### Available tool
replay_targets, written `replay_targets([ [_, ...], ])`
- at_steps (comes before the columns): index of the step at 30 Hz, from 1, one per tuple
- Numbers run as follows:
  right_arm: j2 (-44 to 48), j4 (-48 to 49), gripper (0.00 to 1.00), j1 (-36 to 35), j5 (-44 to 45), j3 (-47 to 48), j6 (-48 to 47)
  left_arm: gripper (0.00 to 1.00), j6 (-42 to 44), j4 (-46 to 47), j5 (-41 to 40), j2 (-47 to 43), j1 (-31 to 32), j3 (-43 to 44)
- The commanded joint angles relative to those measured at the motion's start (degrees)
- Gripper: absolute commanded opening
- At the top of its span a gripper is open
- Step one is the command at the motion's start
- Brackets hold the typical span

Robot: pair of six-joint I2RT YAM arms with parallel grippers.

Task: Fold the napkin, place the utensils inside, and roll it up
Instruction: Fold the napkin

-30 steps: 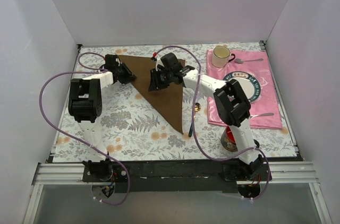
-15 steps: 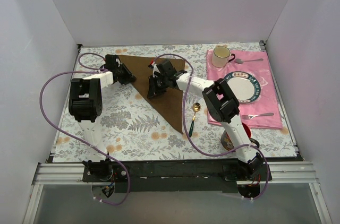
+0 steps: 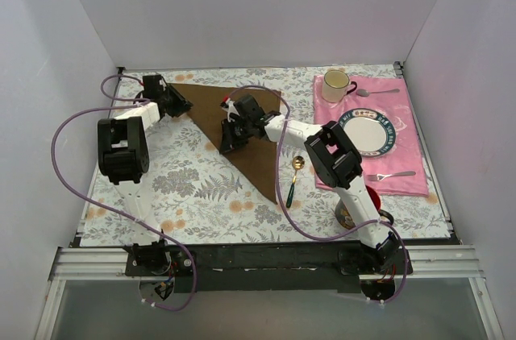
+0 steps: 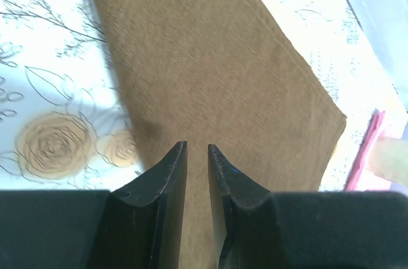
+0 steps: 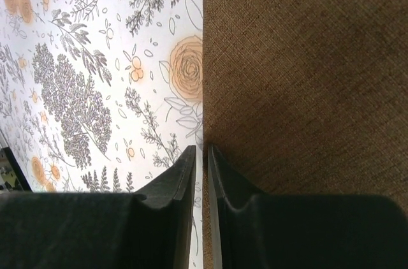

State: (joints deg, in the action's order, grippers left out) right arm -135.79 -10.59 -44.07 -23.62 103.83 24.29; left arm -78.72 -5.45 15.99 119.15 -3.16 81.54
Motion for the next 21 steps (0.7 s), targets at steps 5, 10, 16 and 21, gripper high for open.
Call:
replay_targets([
  [5, 5.79, 1.54, 0.22, -0.22, -0.55, -6.63, 0.23, 0.2, 4.53, -6.13, -2.45, 5.56, -0.18, 6.96],
  [10, 10.96, -1.97, 0.24, -0.49, -0.73, -4.53, -0.12, 0.22, 6.47, -8.26, -6.83, 1.8, 0.87, 7.76],
  [16, 20.55, -21.24, 0.53, -0.57, 18.18, -2.49, 1.98, 0.45, 2.09, -10.97, -11.67, -9.27, 7.18, 5.65],
  [21, 28.54, -36.59, 0.69, -0.57, 31.86, -9.14, 10.05, 0.7, -2.4, -18.79, -19.4, -15.34, 16.94, 6.53],
])
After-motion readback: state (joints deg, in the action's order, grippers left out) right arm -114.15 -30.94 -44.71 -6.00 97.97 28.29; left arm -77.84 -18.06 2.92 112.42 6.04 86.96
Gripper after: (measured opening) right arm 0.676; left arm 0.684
